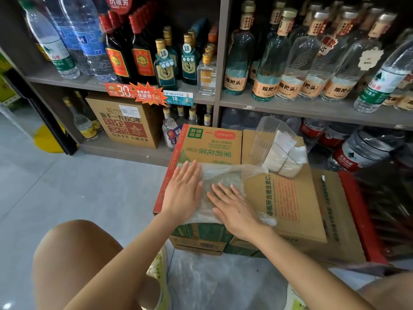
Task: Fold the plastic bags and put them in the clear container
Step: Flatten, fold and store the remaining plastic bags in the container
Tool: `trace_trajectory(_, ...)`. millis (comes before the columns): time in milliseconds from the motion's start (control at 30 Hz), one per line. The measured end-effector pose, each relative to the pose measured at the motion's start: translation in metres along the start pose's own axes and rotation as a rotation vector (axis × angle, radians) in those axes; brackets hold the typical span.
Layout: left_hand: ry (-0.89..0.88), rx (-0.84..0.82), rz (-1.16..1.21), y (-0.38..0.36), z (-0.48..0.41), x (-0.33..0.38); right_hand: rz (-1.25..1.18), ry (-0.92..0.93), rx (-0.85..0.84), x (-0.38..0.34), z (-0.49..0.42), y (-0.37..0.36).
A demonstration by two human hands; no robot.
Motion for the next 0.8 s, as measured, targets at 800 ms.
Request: trace_trajectory(800,-0.071,-0.124,-0.112,-0.033,-0.005,-0.016,0.075,-0.344,0.001,0.060,0.004,0.006)
Point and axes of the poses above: each hand's wrist, its own z-axis away from the middle knuckle, its own y-axis out of the back of the hand, x = y × z, the point moved 8 cm from there along -z, towards the middle knuckle, and after that the axes turned 9 degrees about y, right-handed, at the moved point
